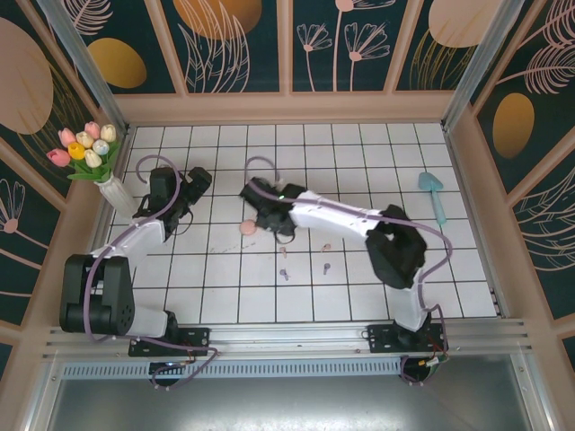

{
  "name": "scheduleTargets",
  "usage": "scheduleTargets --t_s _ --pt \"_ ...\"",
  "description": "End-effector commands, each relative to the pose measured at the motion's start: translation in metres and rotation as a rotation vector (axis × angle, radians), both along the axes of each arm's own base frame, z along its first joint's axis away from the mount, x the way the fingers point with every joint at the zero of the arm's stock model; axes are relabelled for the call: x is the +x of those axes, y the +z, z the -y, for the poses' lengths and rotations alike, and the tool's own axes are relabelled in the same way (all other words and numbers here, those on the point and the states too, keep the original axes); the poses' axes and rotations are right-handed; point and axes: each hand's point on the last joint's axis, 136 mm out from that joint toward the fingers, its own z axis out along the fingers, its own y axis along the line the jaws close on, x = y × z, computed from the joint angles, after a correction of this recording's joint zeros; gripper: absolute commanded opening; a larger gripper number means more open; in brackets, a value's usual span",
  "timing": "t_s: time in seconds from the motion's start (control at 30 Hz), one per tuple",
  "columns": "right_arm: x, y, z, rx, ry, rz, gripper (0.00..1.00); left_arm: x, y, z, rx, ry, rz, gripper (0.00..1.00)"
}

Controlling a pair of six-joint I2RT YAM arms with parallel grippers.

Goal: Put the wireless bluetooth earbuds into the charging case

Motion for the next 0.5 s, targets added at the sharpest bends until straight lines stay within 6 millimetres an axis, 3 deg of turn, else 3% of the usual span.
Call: scheduleTargets --t_s 0.0,0.1,0.23,0.47 --pt "0.031 0.009 0.031 0.035 -0.051 0.076 0.47 0.002 0.030 0.019 -0.089 -0.089 0.153 0.99" --pt "0.051 0.005 0.056 0.092 -0.100 0.082 0.47 -0.003 0.043 0.039 -0.150 -0.162 0.242 0.99" --pt "0.067 -0.013 0.079 0.136 -0.144 0.063 0.47 -0.005 0.043 0.068 -0.193 -0.257 0.256 0.99" --pt "0.071 -0.051 0.107 0.058 -0.155 -0.008 0.46 -0.007 0.031 0.121 -0.213 -0.365 0.224 0.98"
